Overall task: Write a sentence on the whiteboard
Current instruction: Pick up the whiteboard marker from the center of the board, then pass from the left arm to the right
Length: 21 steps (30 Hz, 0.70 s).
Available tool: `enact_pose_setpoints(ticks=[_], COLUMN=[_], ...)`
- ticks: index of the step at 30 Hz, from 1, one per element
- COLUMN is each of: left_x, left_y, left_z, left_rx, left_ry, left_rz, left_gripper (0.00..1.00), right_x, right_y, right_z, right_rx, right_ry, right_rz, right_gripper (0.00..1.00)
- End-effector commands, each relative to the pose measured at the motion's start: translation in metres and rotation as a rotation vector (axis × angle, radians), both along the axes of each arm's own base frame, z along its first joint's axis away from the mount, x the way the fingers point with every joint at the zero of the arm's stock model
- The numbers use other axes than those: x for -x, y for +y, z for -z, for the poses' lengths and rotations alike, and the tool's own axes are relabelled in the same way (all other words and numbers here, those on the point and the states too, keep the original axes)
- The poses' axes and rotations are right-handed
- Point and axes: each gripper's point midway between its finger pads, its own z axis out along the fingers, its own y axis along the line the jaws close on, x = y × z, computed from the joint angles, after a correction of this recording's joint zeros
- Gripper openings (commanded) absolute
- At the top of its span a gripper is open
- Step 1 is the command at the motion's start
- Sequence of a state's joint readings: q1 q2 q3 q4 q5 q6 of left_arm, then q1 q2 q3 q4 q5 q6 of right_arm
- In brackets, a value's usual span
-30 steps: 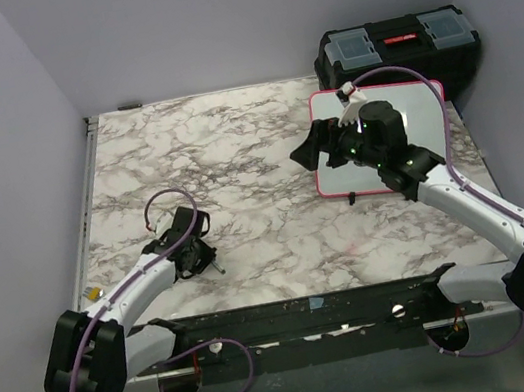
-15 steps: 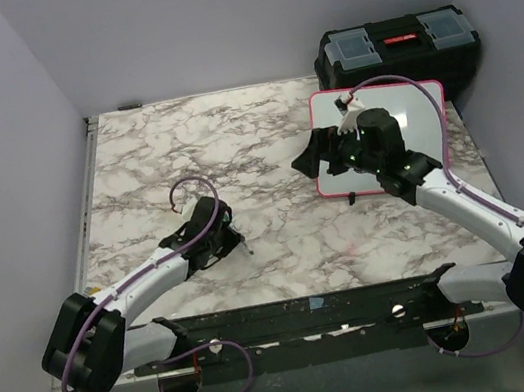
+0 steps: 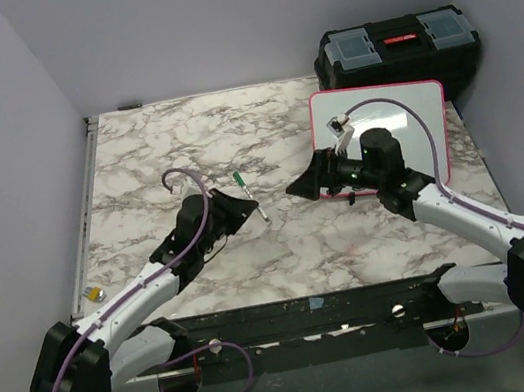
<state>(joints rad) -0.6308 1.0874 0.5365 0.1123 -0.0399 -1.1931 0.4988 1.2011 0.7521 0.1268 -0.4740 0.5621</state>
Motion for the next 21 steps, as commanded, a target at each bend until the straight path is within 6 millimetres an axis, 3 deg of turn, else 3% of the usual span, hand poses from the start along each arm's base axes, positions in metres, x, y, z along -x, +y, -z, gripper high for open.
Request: enact_pose_setpoints(ticks=[1, 10, 15, 21], left_x=[0.005, 0.02, 0.024, 0.027], left_y=[-0.012, -0.029, -0.035, -0.039], left_z=[-0.051, -0.093, -0.103, -0.106], left_rx=[0.165, 0.324, 0.36, 0.371], left_ry=[-0.176, -0.271, -0.295, -0.305], left_rz=[0.048, 0.139, 0.165, 0.177], left_gripper=[0.0, 0.0, 0.0, 0.0], right_x=[0.025, 0.036, 0.039, 0.044], right_y=[0.019, 0.034, 0.043, 0.055], right_z=[-0.029, -0.032, -0.022, -0.015], right_rx=[-0.166, -0.257, -0.254, -0.248], right_ry=[-0.023, 0.021, 0.051, 0.067], right_rz=[-0.147, -0.244, -0.268, -0.306], right_gripper=[0.94, 0.81, 0.76, 0.59])
